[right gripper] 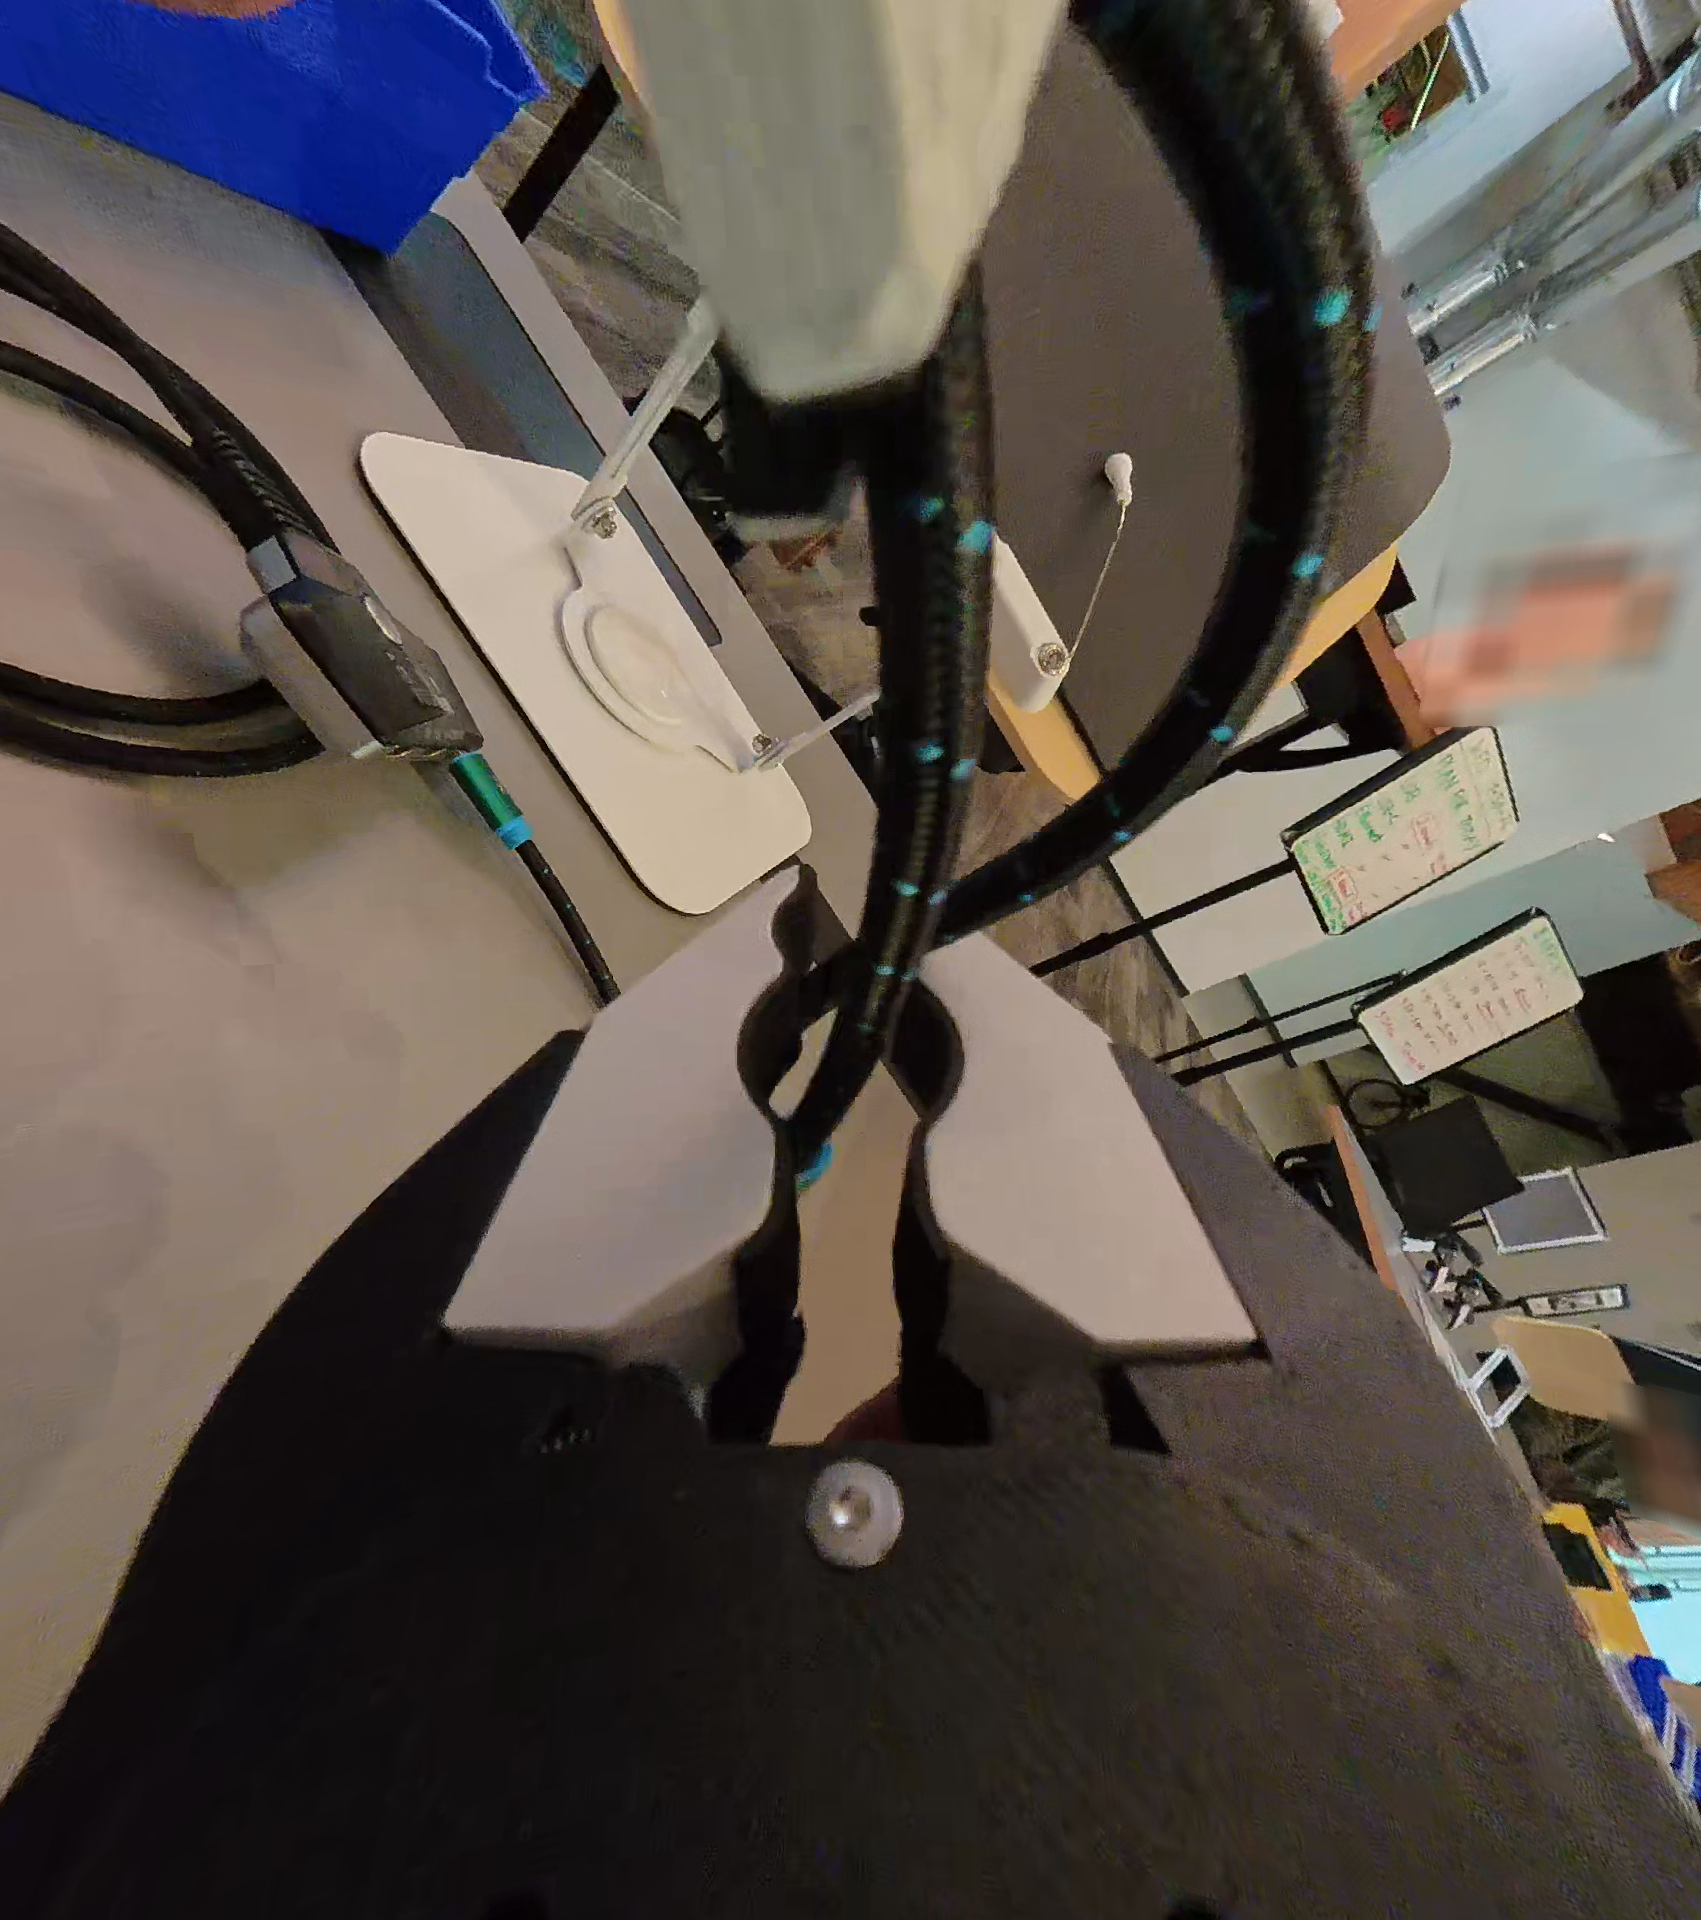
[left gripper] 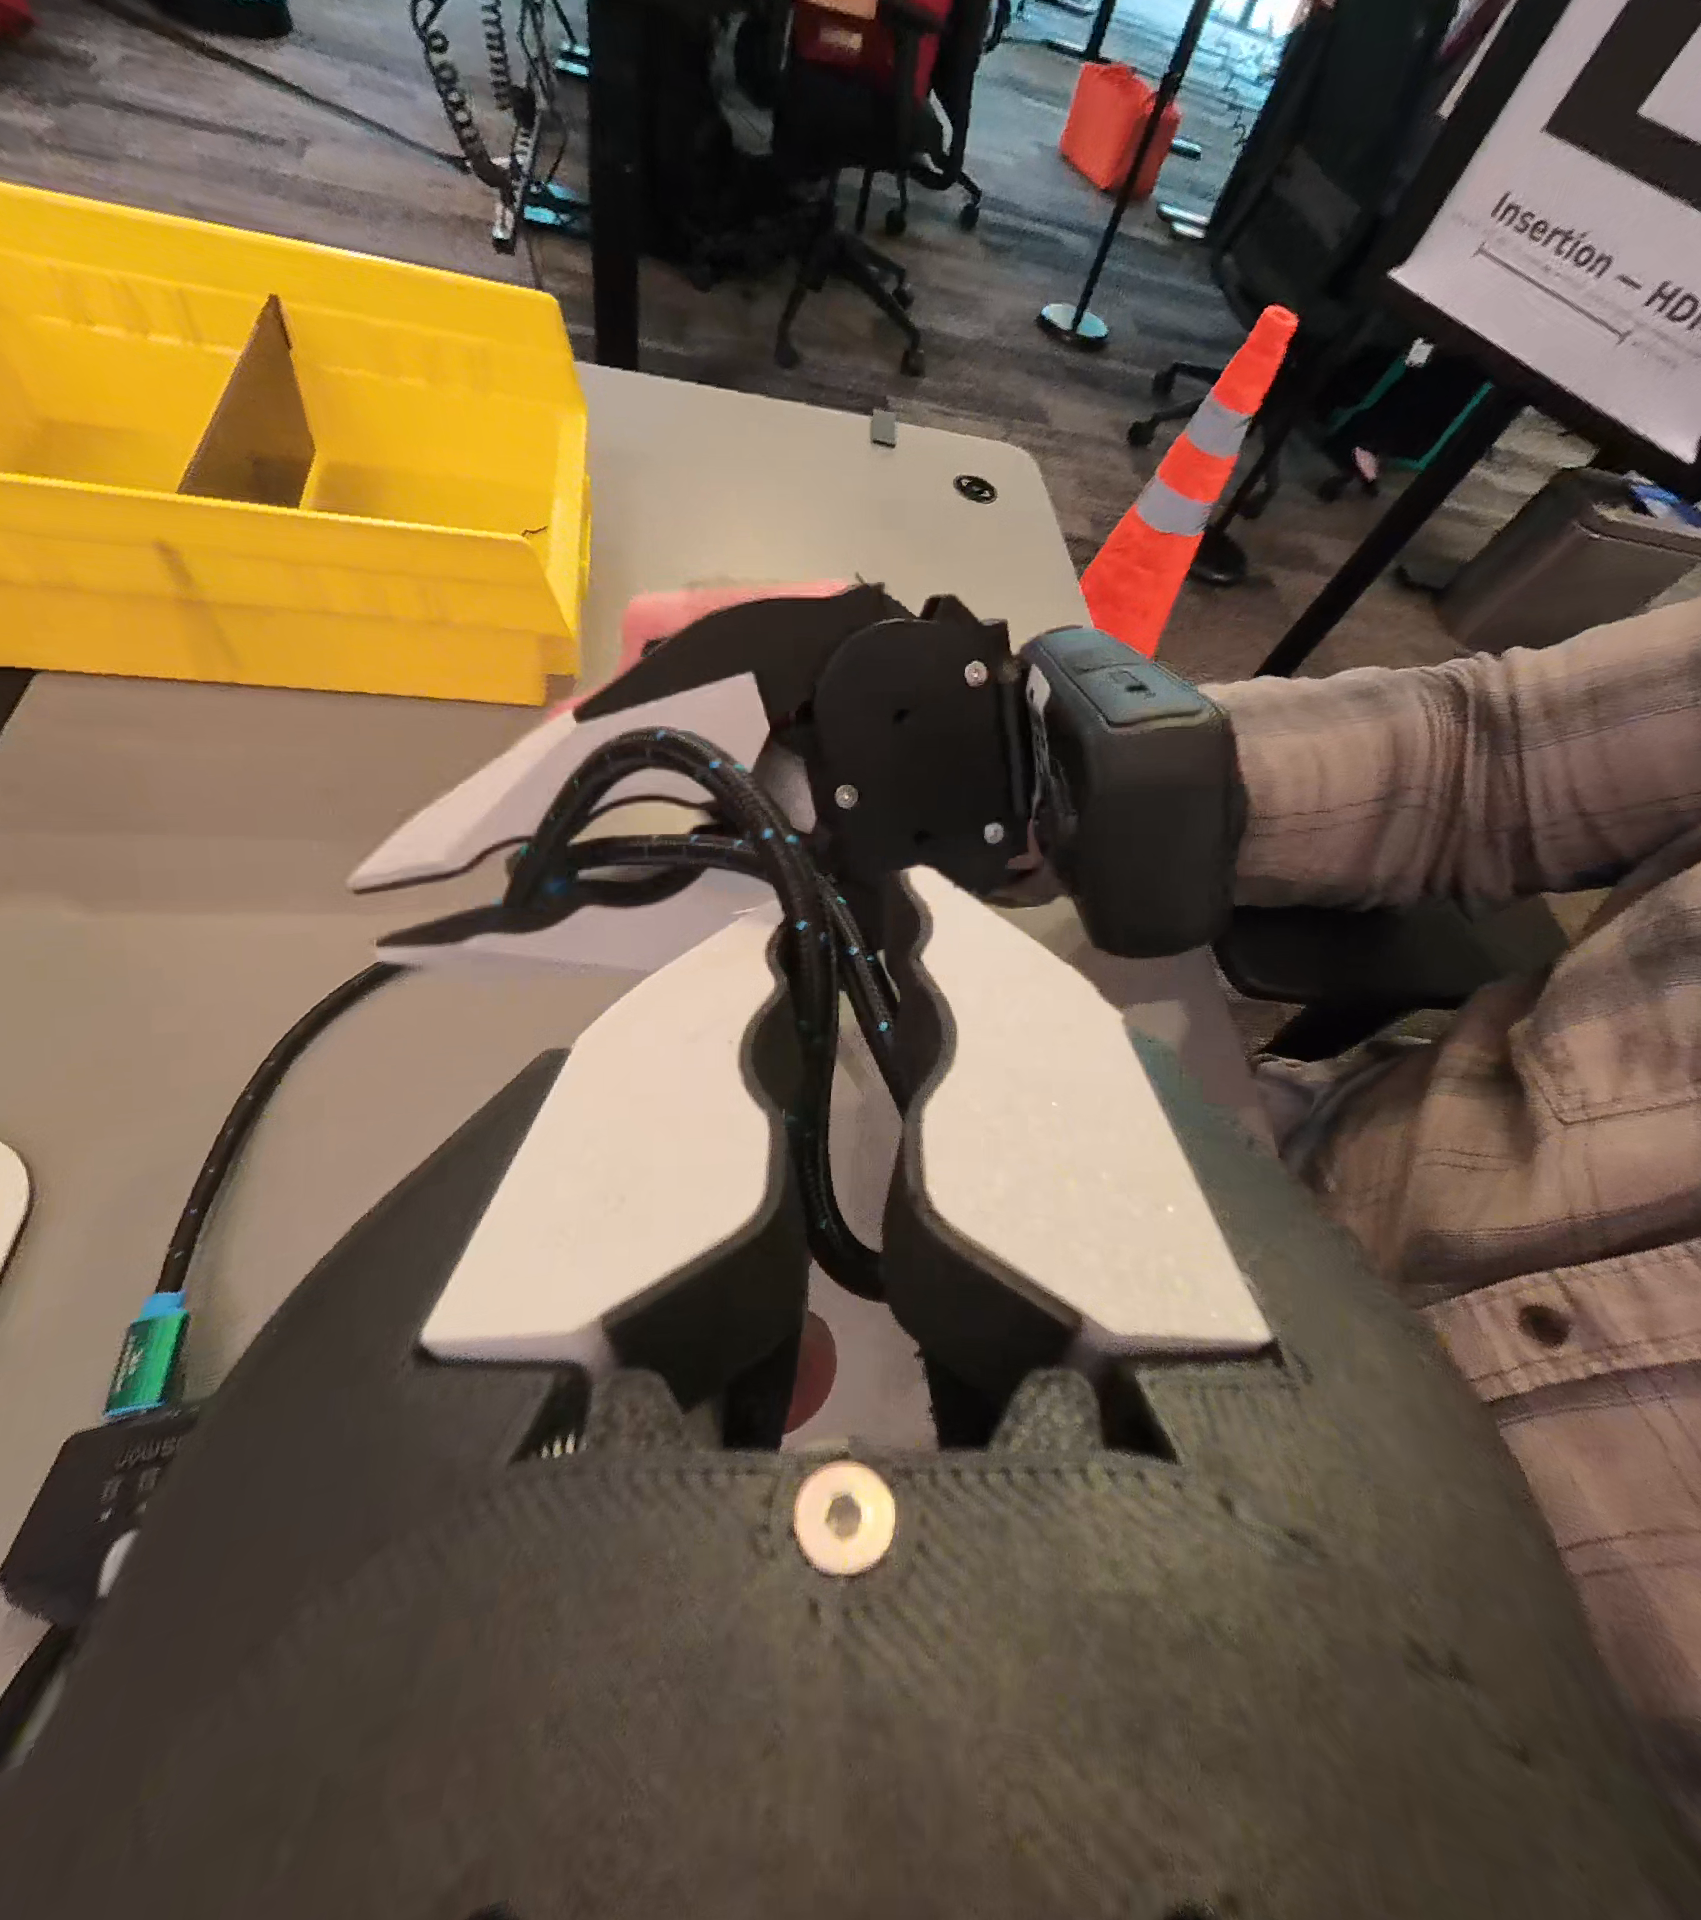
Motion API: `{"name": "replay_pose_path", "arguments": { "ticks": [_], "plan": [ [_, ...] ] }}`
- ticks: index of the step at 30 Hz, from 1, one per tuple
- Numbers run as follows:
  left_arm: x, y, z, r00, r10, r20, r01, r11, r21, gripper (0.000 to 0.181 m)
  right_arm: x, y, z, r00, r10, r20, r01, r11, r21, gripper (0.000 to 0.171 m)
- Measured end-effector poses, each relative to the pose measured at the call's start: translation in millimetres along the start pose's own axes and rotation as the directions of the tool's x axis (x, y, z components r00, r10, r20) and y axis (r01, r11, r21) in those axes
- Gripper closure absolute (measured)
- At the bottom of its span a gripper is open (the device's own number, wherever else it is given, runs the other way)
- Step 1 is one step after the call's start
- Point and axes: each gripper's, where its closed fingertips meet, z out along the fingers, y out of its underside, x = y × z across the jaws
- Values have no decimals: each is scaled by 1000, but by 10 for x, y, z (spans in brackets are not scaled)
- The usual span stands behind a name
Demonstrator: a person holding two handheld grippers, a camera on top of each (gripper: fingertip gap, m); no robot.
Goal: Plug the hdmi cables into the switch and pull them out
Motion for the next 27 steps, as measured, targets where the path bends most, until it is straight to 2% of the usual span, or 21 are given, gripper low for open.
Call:
{"name": "replay_pose_path", "arguments": {
  "ticks": [7,9,10,11,12,14,15,16,18,22,25,27],
  "plan": [
    [-10,76,-55,998,61,-6,-61,997,-51,171,-56,22,-115,993,10,115,-14,999,34,171],
    [-14,99,-79,995,100,1,-99,992,-84,172,-143,-8,-163,977,29,212,-42,998,55,171],
    [-27,107,-92,995,104,5,-103,990,-99,172,-138,-23,-179,975,26,221,-41,997,64,166],
    [-40,104,-108,994,110,8,-108,988,-109,172,-134,-45,-198,974,12,226,-30,997,74,148],
    [-23,91,-123,994,105,-9,-105,988,-109,172,-138,-74,-225,972,-1,234,-19,996,84,140],
    [-6,106,-144,994,105,-26,-108,984,-143,173,-131,-144,-284,972,-33,233,7,994,111,133],
    [-7,133,-144,994,109,-26,-112,979,-171,173,-127,-199,-317,972,-47,230,16,991,134,122],
    [-8,177,-130,993,114,-26,-117,972,-204,173,-138,-259,-350,970,-63,235,26,988,155,118],
    [28,245,-79,992,115,-54,-125,962,-244,173,-200,-385,-419,959,-144,245,96,976,197,137],
    [8,273,-77,995,76,-68,-91,963,-253,173,-193,-397,-412,952,-224,209,190,967,172,146],
    [12,341,-61,994,33,-102,-59,963,-261,172,-113,-373,-370,952,-274,136,256,957,134,169],
    [39,380,-40,992,2,-126,-35,965,-259,171,-123,-375,-372,946,-298,129,278,949,149,171]
  ]
}}
